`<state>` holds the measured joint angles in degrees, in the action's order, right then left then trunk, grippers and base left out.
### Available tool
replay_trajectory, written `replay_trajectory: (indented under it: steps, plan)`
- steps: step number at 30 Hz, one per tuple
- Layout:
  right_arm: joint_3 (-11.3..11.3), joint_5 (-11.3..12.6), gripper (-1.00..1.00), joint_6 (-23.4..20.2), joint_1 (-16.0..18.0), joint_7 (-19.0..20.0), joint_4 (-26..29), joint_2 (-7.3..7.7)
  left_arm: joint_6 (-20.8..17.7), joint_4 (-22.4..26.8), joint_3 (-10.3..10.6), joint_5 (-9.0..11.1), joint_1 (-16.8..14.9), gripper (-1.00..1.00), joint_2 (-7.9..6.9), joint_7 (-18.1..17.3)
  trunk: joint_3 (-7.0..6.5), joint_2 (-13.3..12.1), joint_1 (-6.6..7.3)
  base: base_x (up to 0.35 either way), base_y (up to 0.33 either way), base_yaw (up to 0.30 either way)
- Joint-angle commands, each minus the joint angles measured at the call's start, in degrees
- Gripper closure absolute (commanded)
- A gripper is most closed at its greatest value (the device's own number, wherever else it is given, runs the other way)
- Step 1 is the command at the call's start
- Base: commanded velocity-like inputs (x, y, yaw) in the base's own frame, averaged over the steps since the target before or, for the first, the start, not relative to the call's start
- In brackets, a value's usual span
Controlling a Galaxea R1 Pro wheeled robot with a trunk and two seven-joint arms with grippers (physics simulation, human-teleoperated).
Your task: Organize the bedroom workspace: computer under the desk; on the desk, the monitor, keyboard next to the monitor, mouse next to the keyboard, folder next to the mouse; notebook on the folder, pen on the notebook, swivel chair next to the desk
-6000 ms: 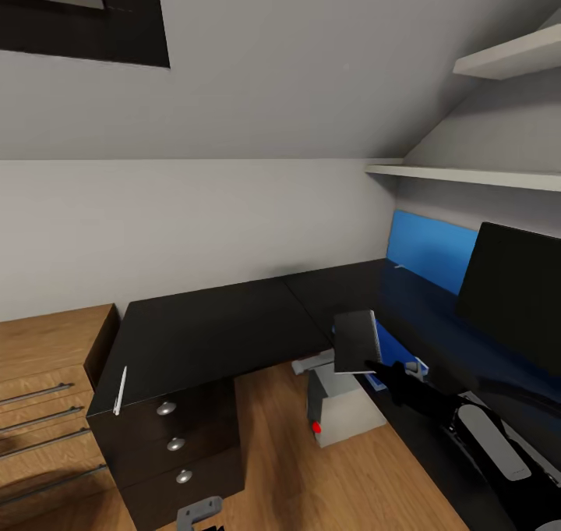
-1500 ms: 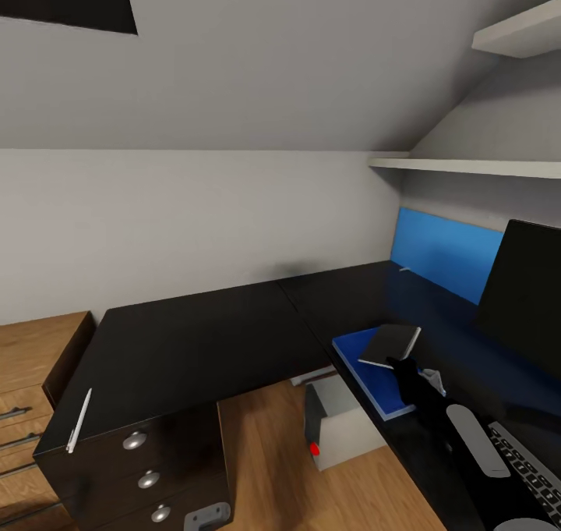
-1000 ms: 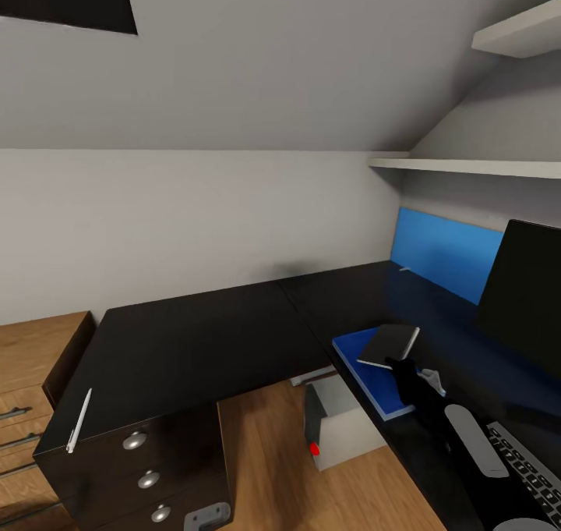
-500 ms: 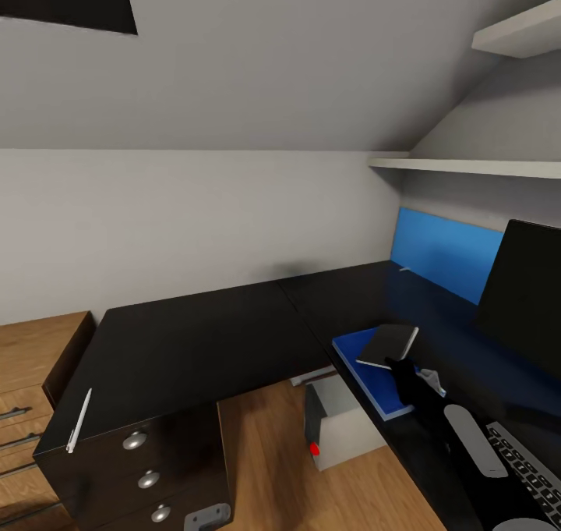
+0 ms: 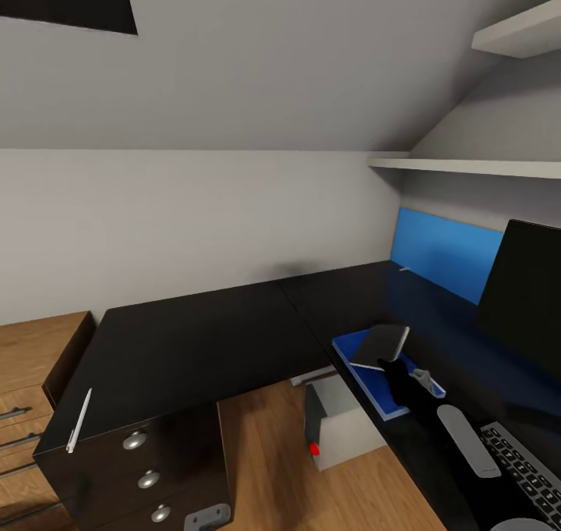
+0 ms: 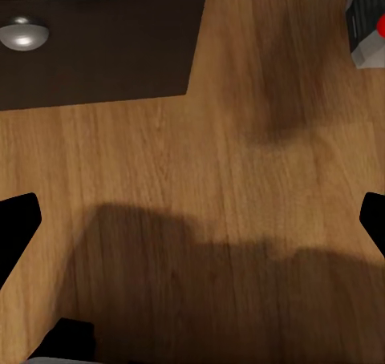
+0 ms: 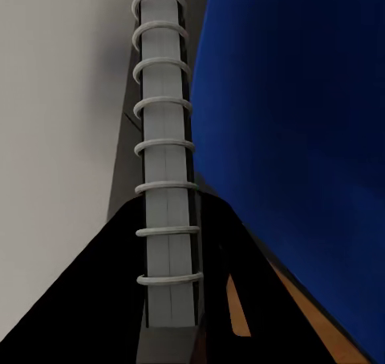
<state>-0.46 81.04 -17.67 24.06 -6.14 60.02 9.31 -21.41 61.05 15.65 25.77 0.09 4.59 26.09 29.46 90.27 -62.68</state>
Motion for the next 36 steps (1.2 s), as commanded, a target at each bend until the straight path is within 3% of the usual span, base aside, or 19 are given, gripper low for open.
replay_trajectory:
  steps: [1, 36]
  plan:
    - [0.04, 0.7, 1.0, -0.17, 0.02, -0.27, 0.09, 0.0, -0.12, 0.12, 0.09, 0.52, 0.0, -1.0, -0.02, 0.45, 0.05, 0.03, 0.0, 0.0, 0.0, 0.0]
    - [-0.41, 0.7, 1.0, -0.05, 0.02, -0.52, 0.09, 0.02, -0.12, 0.12, 0.09, 0.51, 0.0, -1.0, -0.02, 0.45, 0.05, 0.03, 0.0, 0.0, 0.0, 0.0]
